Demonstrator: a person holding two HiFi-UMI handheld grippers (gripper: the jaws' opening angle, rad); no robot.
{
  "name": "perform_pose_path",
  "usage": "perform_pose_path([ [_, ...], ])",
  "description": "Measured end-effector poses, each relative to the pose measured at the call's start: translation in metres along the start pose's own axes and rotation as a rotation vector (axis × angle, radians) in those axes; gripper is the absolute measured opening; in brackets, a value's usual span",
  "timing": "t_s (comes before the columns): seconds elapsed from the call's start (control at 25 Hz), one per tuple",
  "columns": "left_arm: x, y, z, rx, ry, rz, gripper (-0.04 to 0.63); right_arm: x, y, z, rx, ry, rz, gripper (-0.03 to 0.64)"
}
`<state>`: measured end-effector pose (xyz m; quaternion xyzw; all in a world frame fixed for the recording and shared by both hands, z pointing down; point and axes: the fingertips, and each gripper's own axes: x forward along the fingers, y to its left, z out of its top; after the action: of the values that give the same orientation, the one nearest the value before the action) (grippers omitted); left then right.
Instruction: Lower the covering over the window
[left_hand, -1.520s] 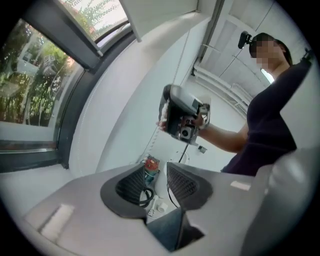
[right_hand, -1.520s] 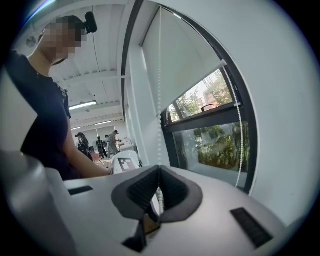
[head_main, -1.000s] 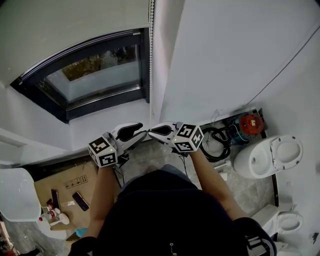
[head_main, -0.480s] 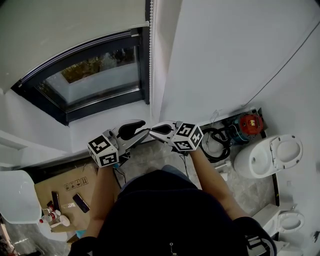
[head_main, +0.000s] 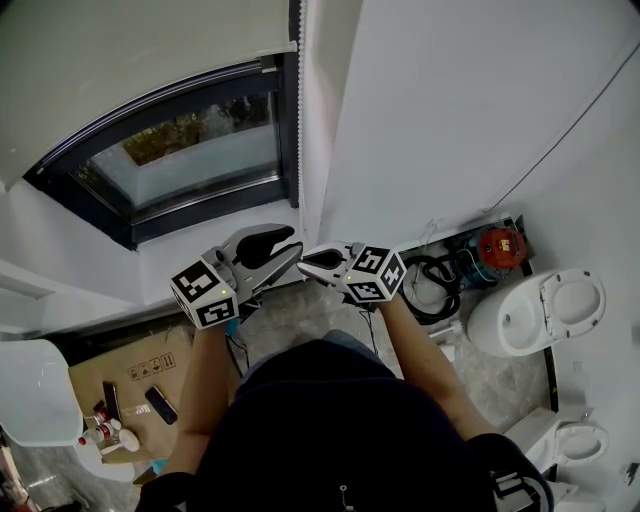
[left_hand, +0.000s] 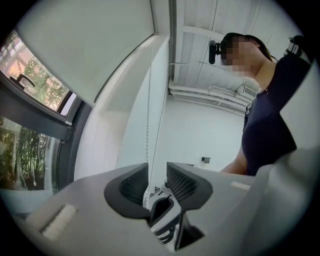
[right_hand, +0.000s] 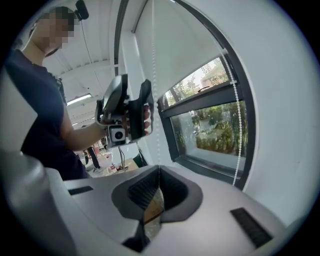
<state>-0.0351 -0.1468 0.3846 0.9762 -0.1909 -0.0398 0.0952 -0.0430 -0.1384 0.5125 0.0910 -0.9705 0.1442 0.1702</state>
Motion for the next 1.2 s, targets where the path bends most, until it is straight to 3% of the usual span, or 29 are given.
perform_pose_path([
  [0.44, 0.026, 0.007, 0.015, 0.018, 0.01, -0.003, 0.117, 0.0, 0.001, -0.001, -0.004, -0.004, 0.001, 0.014],
  [0.64, 0.029, 0.009, 0.015, 0.0, 0.003, 0.012, 0.024, -0.001, 0.003, -0.001, -0.002, -0.012, 0.004, 0.014],
  [0.72, 0.028, 0.01, 0.015, -0.025, -0.002, 0.018, 0.015, -0.003, 0.002, -0.001, 0.004, -0.017, 0.003, 0.014],
  [0.88, 0.026, 0.01, -0.007, -0.036, 0.094, 0.003, 0.014, 0.002, 0.002, -0.022, -0.037, 0.082, -0.01, 0.014],
  [1.08, 0.022, 0.007, -0.019, -0.139, 0.038, -0.028, 0.014, 0.005, 0.008, -0.034, -0.005, 0.079, 0.002, 0.014],
  [1.2, 0.02, 0.007, -0.04, -0.133, 0.113, -0.014, 0.012, 0.009, 0.009, -0.054, -0.024, 0.164, 0.006, 0.014],
])
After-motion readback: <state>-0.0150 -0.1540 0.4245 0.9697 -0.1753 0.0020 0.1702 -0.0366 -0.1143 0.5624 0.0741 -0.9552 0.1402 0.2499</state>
